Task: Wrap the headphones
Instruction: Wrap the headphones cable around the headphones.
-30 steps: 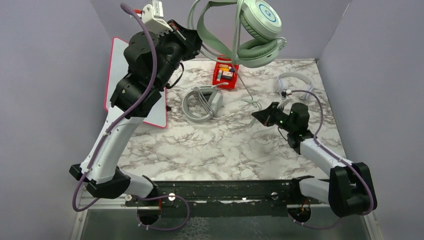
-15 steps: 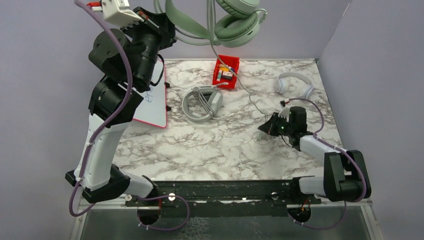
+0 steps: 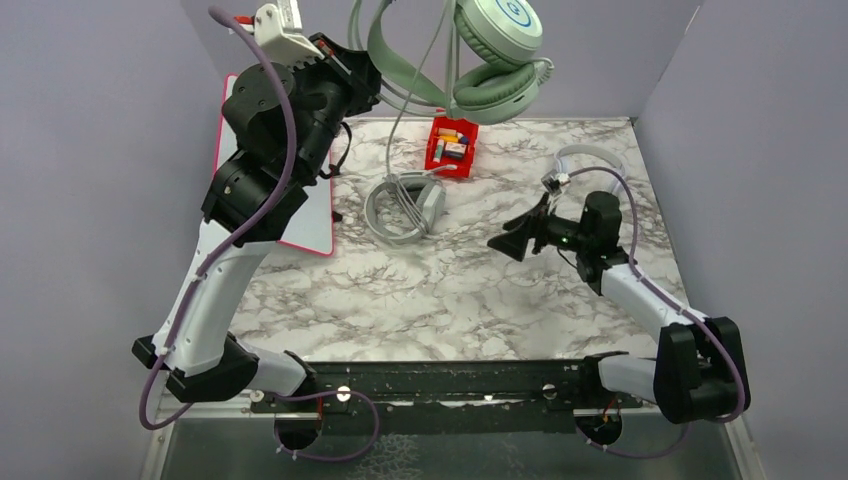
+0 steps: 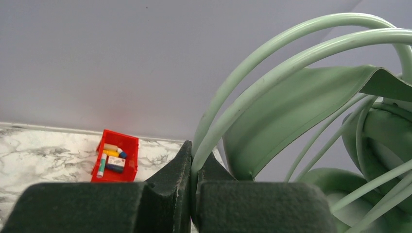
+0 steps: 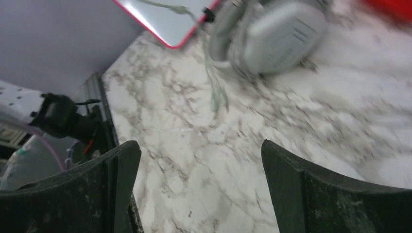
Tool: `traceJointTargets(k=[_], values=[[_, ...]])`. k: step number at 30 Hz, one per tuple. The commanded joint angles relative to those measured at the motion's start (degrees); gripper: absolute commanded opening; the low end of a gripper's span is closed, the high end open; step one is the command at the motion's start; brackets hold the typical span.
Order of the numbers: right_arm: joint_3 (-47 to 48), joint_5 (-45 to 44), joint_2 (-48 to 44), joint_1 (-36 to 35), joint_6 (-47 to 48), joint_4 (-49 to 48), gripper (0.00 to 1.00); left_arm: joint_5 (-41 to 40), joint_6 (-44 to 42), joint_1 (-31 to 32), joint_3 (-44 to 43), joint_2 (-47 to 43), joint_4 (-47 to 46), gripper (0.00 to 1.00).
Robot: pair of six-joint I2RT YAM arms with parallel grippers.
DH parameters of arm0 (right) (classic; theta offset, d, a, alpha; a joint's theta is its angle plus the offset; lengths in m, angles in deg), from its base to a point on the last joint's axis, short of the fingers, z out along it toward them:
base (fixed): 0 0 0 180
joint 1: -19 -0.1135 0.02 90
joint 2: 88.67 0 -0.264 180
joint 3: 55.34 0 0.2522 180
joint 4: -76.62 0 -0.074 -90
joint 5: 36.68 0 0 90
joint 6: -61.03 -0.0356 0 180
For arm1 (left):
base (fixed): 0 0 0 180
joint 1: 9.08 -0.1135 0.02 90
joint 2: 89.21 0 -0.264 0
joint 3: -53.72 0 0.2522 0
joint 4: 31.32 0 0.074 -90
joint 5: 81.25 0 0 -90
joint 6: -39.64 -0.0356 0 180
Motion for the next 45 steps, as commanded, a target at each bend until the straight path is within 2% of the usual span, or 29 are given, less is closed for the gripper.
traceJointTargets(k=[1,3,5,7,9,13,16,23,26,31,33,35,41,45], values=[[5.1,13.9,-1.0,-4.2,-8.7,-22.4,0.99,3.6,5.0,0.1,0.0,-0.3,-5.1,0.00],[7.1,14.9,-0.3,-7.4,-12.3,-27.8,1.00,3.9,5.3,0.0,0.3,-0.3,-4.8,0.00],[10.8,13.6,1.1,-12.4,-11.5,-27.0,1.00,4.1,5.5,0.1,0.7,-0.3,-4.6,0.00],[13.7,9.2,2.1,-17.1,-9.1,-25.5,1.00,4.2,5.9,0.1,1.2,-0.5,-4.4,0.00],[14.2,5.0,3.6,-20.0,-9.5,-30.4,1.00,4.2,6.0,0.1,1.6,-0.6,-4.4,0.00],[15.9,1.5,9.8,-20.9,-12.2,-40.8,0.99,4.8,6.3,0.1,1.5,-0.4,-4.1,0.00],[18.8,3.1,15.2,-22.0,-17.2,-47.6,0.98,5.5,6.5,0.1,1.0,-0.1,-3.9,0.00],[22.8,-0.1,22.4,-26.8,-17.7,-49.2,0.97,5.7,6.4,0.0,0.7,-0.2,-4.0,0.00],[23.4,-0.4,24.7,-26.9,-18.0,-49.7,0.90,6.3,6.5,0.1,0.5,-0.1,-4.1,0.00],[21.2,2.2,29.9,-27.4,-25.9,-62.1,0.69,6.4,6.2,0.1,-0.4,0.3,-4.3,0.00],[18.3,1.9,29.7,-27.5,-27.0,-65.7,0.68,6.4,5.9,0.1,-0.9,0.4,-4.3,0.00],[15.7,1.0,28.5,-27.4,-26.9,-67.4,0.71,6.4,5.6,0.1,-1.1,0.5,-4.3,0.00],[14.1,0.8,25.3,-27.5,-23.2,-59.0,0.89,6.4,5.2,0.1,-0.4,0.2,-4.3,0.00],[16.4,-3.6,19.4,-27.4,-15.5,-41.2,0.92,6.7,5.4,0.1,0.4,0.1,-4.3,0.00]])
